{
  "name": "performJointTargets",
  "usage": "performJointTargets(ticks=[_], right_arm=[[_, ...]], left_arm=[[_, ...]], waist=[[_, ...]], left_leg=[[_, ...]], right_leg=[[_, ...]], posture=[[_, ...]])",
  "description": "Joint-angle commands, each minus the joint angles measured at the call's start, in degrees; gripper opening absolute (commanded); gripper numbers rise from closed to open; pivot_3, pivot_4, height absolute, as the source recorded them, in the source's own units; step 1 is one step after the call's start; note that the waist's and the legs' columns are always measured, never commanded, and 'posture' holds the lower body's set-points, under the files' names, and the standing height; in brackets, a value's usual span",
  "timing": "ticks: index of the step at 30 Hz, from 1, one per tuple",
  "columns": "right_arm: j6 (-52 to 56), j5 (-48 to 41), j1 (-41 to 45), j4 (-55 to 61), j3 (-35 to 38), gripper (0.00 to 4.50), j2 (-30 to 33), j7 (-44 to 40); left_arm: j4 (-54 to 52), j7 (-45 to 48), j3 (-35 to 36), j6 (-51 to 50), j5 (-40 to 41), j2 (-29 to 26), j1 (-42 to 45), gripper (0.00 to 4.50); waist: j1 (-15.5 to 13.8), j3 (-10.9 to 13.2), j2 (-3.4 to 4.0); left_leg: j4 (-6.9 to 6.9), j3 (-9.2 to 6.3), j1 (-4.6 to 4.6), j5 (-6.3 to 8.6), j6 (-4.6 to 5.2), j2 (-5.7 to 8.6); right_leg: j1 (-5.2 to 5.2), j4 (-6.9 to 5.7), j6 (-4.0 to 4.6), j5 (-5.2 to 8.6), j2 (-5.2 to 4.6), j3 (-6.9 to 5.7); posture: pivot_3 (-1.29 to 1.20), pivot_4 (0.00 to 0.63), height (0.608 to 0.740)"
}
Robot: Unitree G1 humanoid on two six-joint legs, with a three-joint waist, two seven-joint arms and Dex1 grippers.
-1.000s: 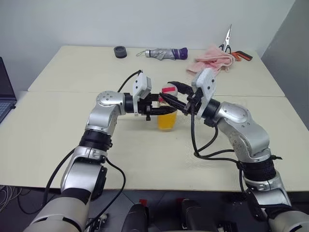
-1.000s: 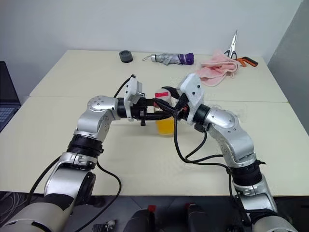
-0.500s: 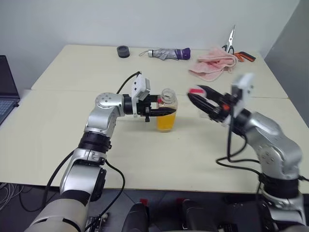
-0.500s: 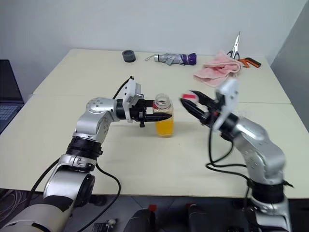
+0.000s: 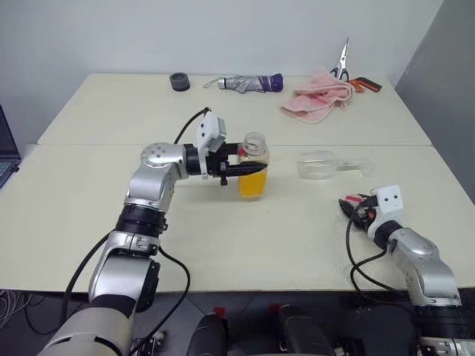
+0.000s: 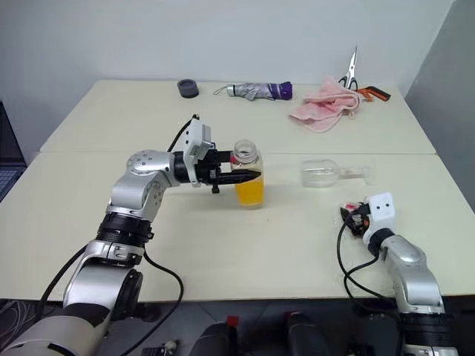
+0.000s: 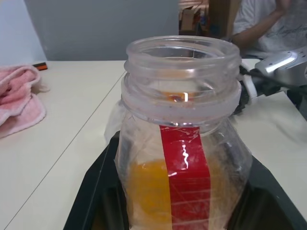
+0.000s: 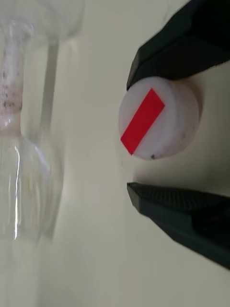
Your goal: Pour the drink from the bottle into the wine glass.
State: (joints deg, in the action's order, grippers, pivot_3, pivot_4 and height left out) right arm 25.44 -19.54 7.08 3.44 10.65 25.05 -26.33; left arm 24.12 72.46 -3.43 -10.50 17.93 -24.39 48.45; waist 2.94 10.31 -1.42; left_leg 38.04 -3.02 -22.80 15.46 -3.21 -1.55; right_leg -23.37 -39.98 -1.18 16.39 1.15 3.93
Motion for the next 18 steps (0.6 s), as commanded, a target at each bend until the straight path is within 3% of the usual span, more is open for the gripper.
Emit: performJointTargets(ticks=[1,12,15,18], right_arm=[[2.5,-4.4,-1.7,5.1,2.0,4.5,2.3,-4.4],[-1.7,2.3,-0.1,13.2,-1.8,4.5,13.3,-9.1],[2.2,-1.7,4.6,18.0,-5.8,4.5,13.1,-13.0],[7.6,-5.7,12.5,21.2,-11.7,4.5,8.7,-13.8]], left_arm=[[-2.7,-2.0,3.5,-0.2,2.0,-1.4,0.1,1.86],[-0.3,-13.8,12.4,0.5,0.5,-6.6,-2.2,1.86],[0.8,-18.9,13.8,1.7,-1.6,-8.7,-3.8,1.86],[0.7,-23.0,15.6,0.8,-1.7,-9.9,-6.0,1.86]], waist=[[0.0,0.0,0.0],[0.2,0.0,0.01],[0.4,0.0,0.02],[0.5,0.0,0.01]], left_leg=[[-0.01,0.01,0.0,0.0,0.0,0.0],[0.01,0.02,0.01,0.0,0.0,0.02],[0.01,0.02,0.06,0.0,0.0,-0.02],[0.01,-0.02,0.07,0.0,0.0,-0.07]], right_leg=[[0.0,0.02,0.0,0.0,-0.02,0.01],[0.0,0.01,-0.02,0.01,-0.07,-0.01],[0.0,-0.02,-0.01,0.0,-0.04,0.01],[0.0,-0.03,-0.01,0.0,0.02,-0.01]], posture=[[0.0,0.15,0.74],[0.0,0.15,0.74],[0.0,0.15,0.74],[0.0,0.15,0.74]])
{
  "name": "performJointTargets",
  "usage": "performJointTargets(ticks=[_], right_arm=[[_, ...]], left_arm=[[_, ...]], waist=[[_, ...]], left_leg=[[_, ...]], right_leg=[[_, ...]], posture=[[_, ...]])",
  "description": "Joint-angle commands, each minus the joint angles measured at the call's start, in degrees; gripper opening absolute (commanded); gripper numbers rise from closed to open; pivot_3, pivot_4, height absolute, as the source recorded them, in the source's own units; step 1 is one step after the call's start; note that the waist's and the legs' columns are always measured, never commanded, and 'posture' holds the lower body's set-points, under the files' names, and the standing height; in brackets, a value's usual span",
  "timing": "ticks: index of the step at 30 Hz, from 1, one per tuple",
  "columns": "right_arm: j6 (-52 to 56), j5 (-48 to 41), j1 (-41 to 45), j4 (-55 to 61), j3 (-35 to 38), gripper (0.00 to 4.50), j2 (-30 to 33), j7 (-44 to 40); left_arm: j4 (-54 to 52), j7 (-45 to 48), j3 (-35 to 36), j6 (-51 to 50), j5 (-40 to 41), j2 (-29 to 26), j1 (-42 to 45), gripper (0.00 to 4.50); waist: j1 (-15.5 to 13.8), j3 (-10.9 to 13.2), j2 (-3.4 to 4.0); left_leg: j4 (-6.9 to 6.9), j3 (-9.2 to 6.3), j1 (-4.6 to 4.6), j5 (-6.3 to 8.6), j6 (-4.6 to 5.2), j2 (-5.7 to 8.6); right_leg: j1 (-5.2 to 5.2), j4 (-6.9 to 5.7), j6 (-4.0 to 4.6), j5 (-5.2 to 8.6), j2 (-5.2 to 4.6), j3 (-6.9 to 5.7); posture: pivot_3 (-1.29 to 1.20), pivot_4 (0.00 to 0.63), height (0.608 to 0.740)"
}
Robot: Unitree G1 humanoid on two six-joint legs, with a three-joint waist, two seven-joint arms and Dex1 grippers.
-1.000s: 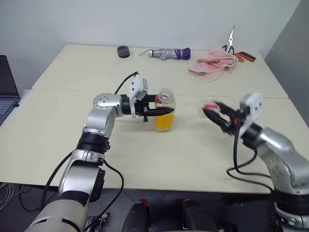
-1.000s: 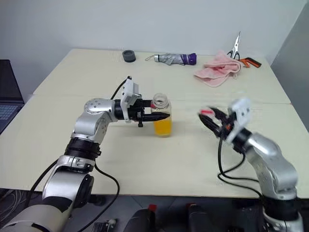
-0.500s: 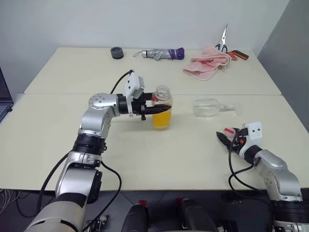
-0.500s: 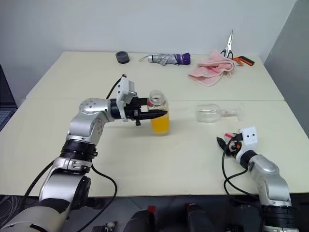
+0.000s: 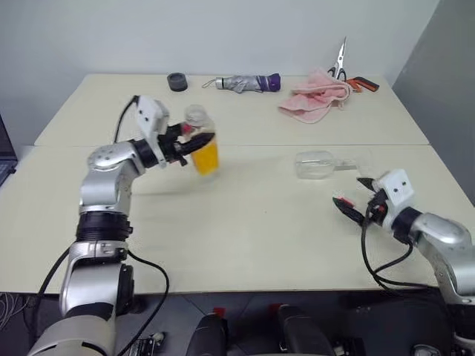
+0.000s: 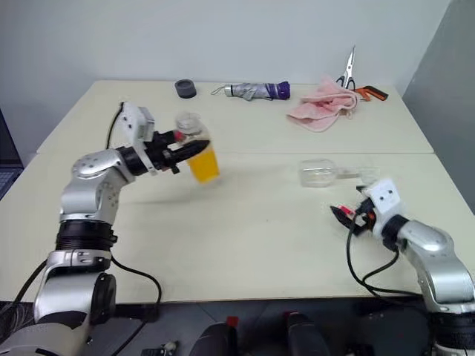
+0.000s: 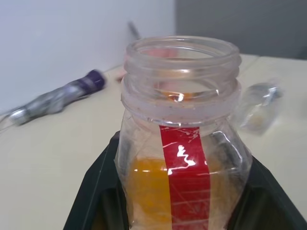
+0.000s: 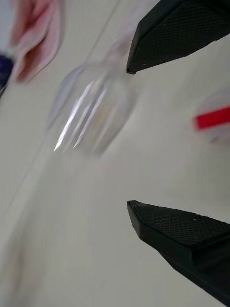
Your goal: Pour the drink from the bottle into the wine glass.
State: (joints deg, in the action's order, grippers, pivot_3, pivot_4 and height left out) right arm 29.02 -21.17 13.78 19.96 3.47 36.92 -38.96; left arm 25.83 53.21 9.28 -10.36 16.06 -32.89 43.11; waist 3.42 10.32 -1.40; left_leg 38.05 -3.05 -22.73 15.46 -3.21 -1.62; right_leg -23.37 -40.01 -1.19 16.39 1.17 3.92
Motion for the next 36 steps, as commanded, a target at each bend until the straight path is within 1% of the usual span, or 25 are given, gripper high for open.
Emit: performJointTargets(ticks=[1,6,10,13,17,23,31,32,35,36], right_arm=[[5.7,-4.3,8.7,4.4,-6.3,4.5,-5.1,-0.3],[8.4,-2.1,20.3,-1.4,-13.9,4.5,-15.2,2.6],[8.5,-0.1,24.2,-5.3,-17.5,4.5,-18.7,2.5],[7.8,1.9,26.8,-7.9,-21.0,4.5,-21.6,2.2],[7.0,4.2,28.4,-10.0,-22.7,4.5,-23.4,2.1],[4.2,9.1,30.3,-13.4,-23.6,4.5,-25.7,4.3],[4.0,10.3,29.6,-12.7,-23.2,4.5,-27.1,4.1],[4.1,10.4,29.5,-12.5,-23.1,4.5,-27.2,4.1],[4.4,10.4,29.4,-12.2,-22.9,4.5,-27.4,3.9],[4.4,10.4,29.4,-12.2,-22.8,4.5,-27.5,3.9]], left_arm=[[-1.2,-4.7,3.4,0.3,0.3,-1.7,-1.4,1.86],[0.6,-11.5,5.6,0.9,-1.0,-3.0,-2.9,1.86],[4.3,-17.6,7.2,2.0,-2.0,-3.5,-1.6,1.86],[7.6,-20.8,7.8,3.5,-2.5,-3.3,-0.8,1.86],[10.8,-22.0,7.9,6.1,-2.3,-2.5,0.3,1.86],[16.6,-22.5,7.5,10.7,-2.2,-1.3,2.5,1.86],[21.1,-22.9,7.9,13.4,-1.8,-1.0,3.2,1.86],[21.2,-22.8,8.0,13.4,-1.6,-0.9,3.1,2.58],[20.7,-22.6,8.0,13.9,-1.2,-0.5,2.4,3.45],[20.4,-22.7,8.0,14.1,-1.2,-0.4,2.2,3.8]], waist=[[-0.1,0.0,-0.01],[-0.7,0.0,-0.02],[-1.7,0.0,-0.04],[-1.8,0.0,-0.05],[-1.7,0.0,-0.05],[-1.7,0.0,-0.06],[-1.6,0.0,-0.06],[-1.6,0.0,-0.06],[-1.6,0.0,-0.06],[-1.6,0.0,-0.06]], left_leg=[[0.0,-0.04,-0.01,0.0,0.0,-0.01],[0.06,-0.19,-0.14,-0.01,-0.01,-0.01],[0.07,-0.22,-0.2,0.0,0.0,0.01],[0.07,-0.21,-0.22,0.0,0.0,0.06],[0.07,-0.22,-0.22,0.0,0.0,0.07],[0.07,-0.21,-0.21,0.0,-0.01,0.09],[0.05,-0.2,-0.2,0.0,-0.01,0.09],[0.05,-0.21,-0.2,0.0,-0.01,0.09],[0.05,-0.2,-0.2,0.0,-0.01,0.09],[0.05,-0.21,-0.2,0.0,-0.01,0.09]], right_leg=[[0.0,0.0,0.01,0.0,0.0,-0.04],[-0.03,0.01,0.01,-0.01,-0.24,-0.2],[-0.04,0.05,0.01,-0.01,-0.41,-0.27],[-0.04,0.07,0.01,-0.01,-0.48,-0.3],[-0.08,0.02,0.02,-0.01,-0.43,-0.34],[-0.08,0.01,0.02,-0.02,-0.43,-0.36],[-0.1,0.0,0.03,-0.02,-0.43,-0.36],[-0.1,0.0,0.03,-0.02,-0.43,-0.36],[-0.1,-0.01,0.03,-0.02,-0.42,-0.36],[-0.1,-0.01,0.03,-0.02,-0.42,-0.36]], posture=[[0.0,0.15,0.74],[0.0,0.15,0.74],[0.0,0.15,0.74],[0.0,0.15,0.74],[0.0,0.15,0.74],[0.0,0.15,0.74],[0.0,0.15,0.74],[0.0,0.15,0.74],[0.0,0.15,0.74],[0.0,0.15,0.74]])
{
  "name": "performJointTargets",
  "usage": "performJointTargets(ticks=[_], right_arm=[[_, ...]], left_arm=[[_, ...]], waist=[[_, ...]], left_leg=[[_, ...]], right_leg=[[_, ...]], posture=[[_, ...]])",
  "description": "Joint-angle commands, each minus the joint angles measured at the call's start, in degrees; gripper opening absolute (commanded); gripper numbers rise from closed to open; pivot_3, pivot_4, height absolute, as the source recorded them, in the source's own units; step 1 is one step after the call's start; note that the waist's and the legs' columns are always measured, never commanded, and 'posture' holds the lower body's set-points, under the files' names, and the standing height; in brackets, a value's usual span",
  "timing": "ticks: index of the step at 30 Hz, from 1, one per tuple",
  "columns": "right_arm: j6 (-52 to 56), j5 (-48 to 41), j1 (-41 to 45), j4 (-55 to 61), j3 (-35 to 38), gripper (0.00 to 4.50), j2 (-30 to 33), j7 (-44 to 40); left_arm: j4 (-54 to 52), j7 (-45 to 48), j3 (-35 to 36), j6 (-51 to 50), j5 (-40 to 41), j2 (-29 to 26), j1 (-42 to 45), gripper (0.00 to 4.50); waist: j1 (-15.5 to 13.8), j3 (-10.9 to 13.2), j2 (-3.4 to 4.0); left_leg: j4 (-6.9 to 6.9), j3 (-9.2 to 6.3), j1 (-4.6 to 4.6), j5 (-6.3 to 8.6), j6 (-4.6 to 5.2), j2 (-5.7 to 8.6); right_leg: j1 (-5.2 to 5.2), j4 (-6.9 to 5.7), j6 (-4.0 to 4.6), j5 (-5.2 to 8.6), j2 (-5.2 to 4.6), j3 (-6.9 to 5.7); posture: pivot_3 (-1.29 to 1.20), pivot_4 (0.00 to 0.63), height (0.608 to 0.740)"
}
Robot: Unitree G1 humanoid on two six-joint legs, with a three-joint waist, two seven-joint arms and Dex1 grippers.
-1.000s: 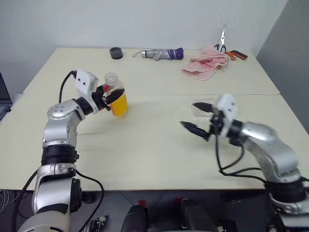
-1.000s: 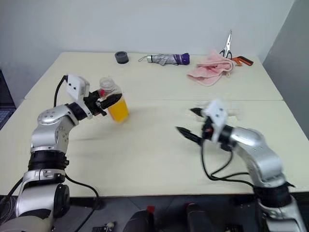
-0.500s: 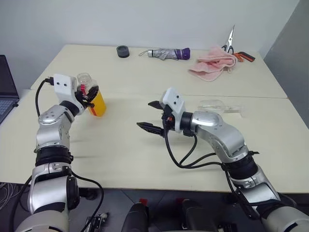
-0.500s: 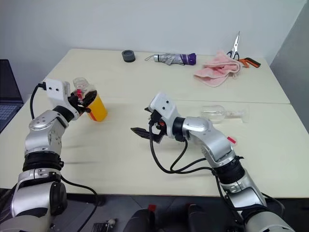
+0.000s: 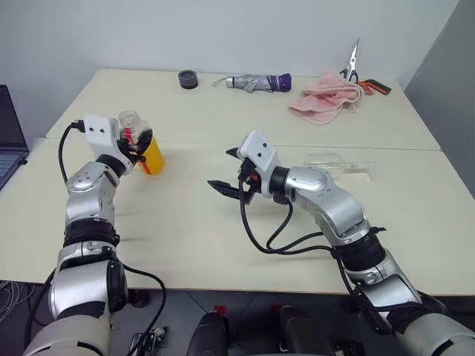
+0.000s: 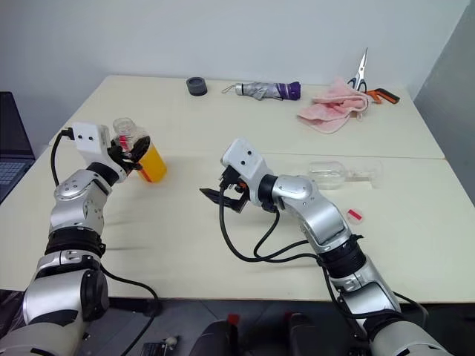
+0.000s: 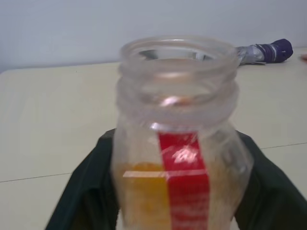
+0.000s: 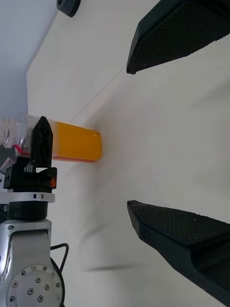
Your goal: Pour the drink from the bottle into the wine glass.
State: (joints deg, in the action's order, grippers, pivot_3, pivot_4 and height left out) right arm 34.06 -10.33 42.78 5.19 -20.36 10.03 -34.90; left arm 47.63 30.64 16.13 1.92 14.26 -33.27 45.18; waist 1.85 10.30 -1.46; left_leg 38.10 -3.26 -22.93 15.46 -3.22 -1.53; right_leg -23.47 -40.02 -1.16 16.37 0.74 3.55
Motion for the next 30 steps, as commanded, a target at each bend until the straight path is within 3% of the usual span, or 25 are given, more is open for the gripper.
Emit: performJointTargets(ticks=[1,3,19,24,30], right_arm=[[-0.5,-0.5,0.3,2.7,1.0,4.5,-0.6,-0.2],[-0.2,-0.6,0.1,3.1,1.1,4.5,-0.5,-0.4],[0.8,-0.3,-7.3,9.2,1.9,4.5,4.3,-0.9],[0.7,-0.6,-14.2,16.5,3.6,4.5,8.9,-1.2],[-0.3,-2.2,-22.1,25.2,10.7,4.5,14.8,-1.3]], left_arm=[[-1.8,-0.2,1.2,2.0,0.7,0.1,-0.2,4.14],[-2.6,-0.4,1.0,2.4,0.5,0.2,-1.1,4.47],[-18.7,-6.9,3.6,3.5,2.2,3.2,-15.8,4.47],[-30.8,-10.9,4.3,3.2,1.4,5.8,-25.0,4.47],[-49.0,-8.3,-0.4,-3.1,2.7,7.5,-36.4,4.47]], waist=[[0.0,0.0,0.0],[0.0,0.0,0.0],[0.0,0.0,-0.02],[0.0,0.0,-0.02],[-0.1,0.0,-0.03]], left_leg=[[0.0,0.01,0.0,0.0,0.0,0.0],[0.0,0.01,0.0,0.0,0.0,0.0],[-0.01,-0.02,0.0,0.0,0.0,-0.1],[-0.03,-0.01,0.0,0.0,0.0,-0.14],[-0.05,-0.04,0.05,0.0,0.0,-0.13]], right_leg=[[0.0,0.0,0.0,0.0,0.0,0.0],[0.0,0.0,0.0,0.0,0.0,0.01],[0.0,0.01,0.0,0.0,-0.13,0.03],[0.01,0.03,0.0,0.0,-0.19,0.06],[0.1,0.05,-0.01,0.01,-0.27,0.07]], posture=[[0.0,0.15,0.74],[0.0,0.15,0.74],[0.0,0.15,0.74],[0.0,0.15,0.74],[0.0,0.15,0.74]])
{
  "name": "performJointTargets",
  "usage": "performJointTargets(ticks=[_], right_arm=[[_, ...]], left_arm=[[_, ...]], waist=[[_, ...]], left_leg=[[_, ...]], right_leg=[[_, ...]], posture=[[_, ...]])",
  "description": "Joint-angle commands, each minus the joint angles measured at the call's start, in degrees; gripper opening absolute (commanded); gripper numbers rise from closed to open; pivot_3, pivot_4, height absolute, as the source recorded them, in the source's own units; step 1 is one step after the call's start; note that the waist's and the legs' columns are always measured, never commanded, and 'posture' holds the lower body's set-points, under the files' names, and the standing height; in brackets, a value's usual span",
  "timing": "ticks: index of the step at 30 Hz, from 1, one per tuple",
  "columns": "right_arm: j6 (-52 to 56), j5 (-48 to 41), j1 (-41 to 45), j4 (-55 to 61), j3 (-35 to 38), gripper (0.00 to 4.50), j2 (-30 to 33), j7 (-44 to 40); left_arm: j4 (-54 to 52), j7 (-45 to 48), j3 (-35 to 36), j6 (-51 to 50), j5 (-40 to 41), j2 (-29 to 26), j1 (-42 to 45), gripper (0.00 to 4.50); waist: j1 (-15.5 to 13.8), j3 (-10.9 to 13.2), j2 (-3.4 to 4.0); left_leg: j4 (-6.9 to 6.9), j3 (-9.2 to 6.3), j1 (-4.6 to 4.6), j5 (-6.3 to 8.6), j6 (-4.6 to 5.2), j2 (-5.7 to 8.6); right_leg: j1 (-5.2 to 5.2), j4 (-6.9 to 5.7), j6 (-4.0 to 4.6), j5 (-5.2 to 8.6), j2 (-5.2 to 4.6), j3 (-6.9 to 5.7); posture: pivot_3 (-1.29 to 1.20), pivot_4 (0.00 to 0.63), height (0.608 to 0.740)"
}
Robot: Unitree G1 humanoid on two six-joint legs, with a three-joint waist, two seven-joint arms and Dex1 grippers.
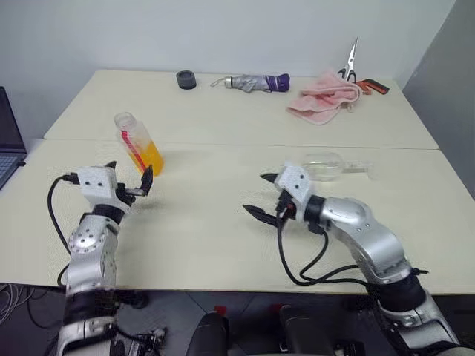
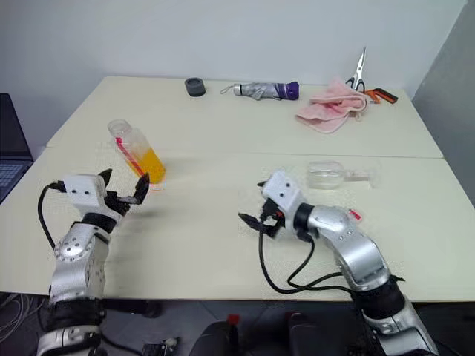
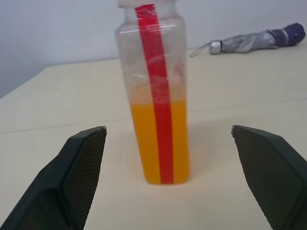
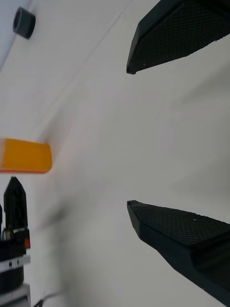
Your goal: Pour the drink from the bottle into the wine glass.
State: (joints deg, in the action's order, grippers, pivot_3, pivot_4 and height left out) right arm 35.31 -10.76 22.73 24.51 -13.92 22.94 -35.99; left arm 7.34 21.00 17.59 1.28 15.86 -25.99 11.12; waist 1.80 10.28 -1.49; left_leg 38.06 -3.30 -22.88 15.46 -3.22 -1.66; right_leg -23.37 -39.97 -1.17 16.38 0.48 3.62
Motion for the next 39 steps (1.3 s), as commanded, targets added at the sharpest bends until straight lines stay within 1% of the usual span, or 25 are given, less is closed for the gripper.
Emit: performJointTargets(ticks=[1,3,6,9,11,14,15,17,20,24,33,39], right_arm=[[-1.9,-2.1,-3.5,7.2,5.7,4.5,2.8,-0.4],[-3.5,-1.5,-6.3,8.8,8.5,4.5,5.5,-0.5],[-5.8,0.8,-9.4,7.9,11.9,4.5,10.2,-0.1],[-9.7,6.5,-10.9,3.3,13.3,4.5,16.6,0.6],[-14.0,11.1,-10.3,-1.0,12.8,4.5,19.4,2.4],[-22.4,21.9,-8.4,-8.8,8.4,4.5,23.5,6.4],[-24.1,28.1,-6.5,-12.3,5.3,4.5,24.7,8.8],[-26.5,36.1,-3.4,-18.3,1.4,4.5,25.4,12.7],[-30.4,40.7,-0.5,-24.5,-0.9,4.5,24.7,15.8],[-33.0,47.7,4.1,-32.9,-3.3,4.5,23.5,21.3],[-36.3,56.0,11.3,-47.3,-6.8,4.5,21.0,28.7],[-38.5,58.3,13.9,-55.7,-9.3,4.5,18.4,32.6]], left_arm=[[-10.9,2.3,-2.9,-3.9,1.7,0.3,-3.3,4.47],[-14.7,6.0,-6.2,-7.0,3.0,-0.4,-4.2,4.47],[-18.0,13.2,-10.4,-12.3,6.0,-2.5,-2.9,4.47],[-19.1,22.8,-14.8,-15.6,7.8,-6.8,0.0,4.47],[-18.8,28.6,-17.6,-16.6,8.2,-9.4,2.1,4.47],[-17.7,35.5,-21.0,-17.0,8.1,-12.0,4.8,4.47],[-17.3,37.7,-22.0,-16.9,8.0,-12.4,6.1,4.47],[-16.2,40.3,-23.4,-16.5,7.5,-12.5,8.1,4.47],[-14.9,41.7,-24.4,-15.7,6.6,-11.9,9.9,4.47],[-14.2,43.3,-25.3,-15.2,6.2,-11.0,11.5,4.47],[-13.5,43.6,-25.7,-14.9,5.2,-9.0,12.9,4.47],[-13.1,43.0,-25.5,-15.0,5.0,-7.9,13.5,4.47]], waist=[[-0.1,0.0,0.0],[-0.2,0.0,-0.01],[-0.2,0.0,-0.01],[0.0,0.0,-0.01],[0.1,0.0,0.0],[0.5,0.0,0.0],[0.7,0.0,0.0],[0.9,0.0,0.0],[0.9,0.0,0.0],[0.9,0.0,0.01],[1.0,0.0,0.01],[1.1,0.0,0.0]], left_leg=[[-0.01,0.01,0.07,0.0,0.0,0.02],[0.0,-0.03,0.08,0.0,0.0,0.03],[0.04,0.02,0.11,0.0,0.0,0.13],[0.02,0.12,0.18,0.0,0.0,0.17],[0.0,0.16,0.23,0.0,0.0,0.14],[-0.09,0.35,0.35,0.0,0.0,0.12],[-0.1,0.38,0.37,0.0,0.0,0.11],[-0.1,0.45,0.37,0.0,0.0,0.11],[-0.09,0.44,0.32,0.0,0.0,0.12],[-0.08,0.48,0.29,0.0,0.0,0.14],[-0.07,0.45,0.24,0.0,0.0,0.17],[-0.07,0.45,0.26,0.0,0.0,0.16]], right_leg=[[0.07,0.01,-0.01,0.0,0.01,-0.01],[0.12,0.01,-0.01,0.01,0.07,-0.03],[0.16,0.02,-0.04,0.0,0.25,-0.02],[0.17,0.02,-0.05,0.0,0.41,0.04],[0.16,0.02,-0.04,0.0,0.51,0.07],[0.16,0.01,-0.04,0.02,0.56,0.23],[0.16,0.02,-0.03,0.02,0.56,0.28],[0.14,0.02,-0.03,0.02,0.57,0.34],[0.11,0.03,-0.03,0.02,0.57,0.34],[0.09,0.04,-0.01,0.01,0.53,0.4],[0.08,0.04,-0.01,0.01,0.48,0.38],[0.08,0.02,0.0,0.0,0.48,0.39]], posture=[[0.0,0.15,0.74],[0.0,0.15,0.74],[0.0,0.15,0.74],[0.0,0.15,0.74],[0.0,0.15,0.74],[0.0,0.15,0.74],[0.0,0.15,0.74],[0.0,0.15,0.74],[0.0,0.15,0.74],[0.0,0.15,0.74],[0.0,0.15,0.74],[0.0,0.15,0.74]])
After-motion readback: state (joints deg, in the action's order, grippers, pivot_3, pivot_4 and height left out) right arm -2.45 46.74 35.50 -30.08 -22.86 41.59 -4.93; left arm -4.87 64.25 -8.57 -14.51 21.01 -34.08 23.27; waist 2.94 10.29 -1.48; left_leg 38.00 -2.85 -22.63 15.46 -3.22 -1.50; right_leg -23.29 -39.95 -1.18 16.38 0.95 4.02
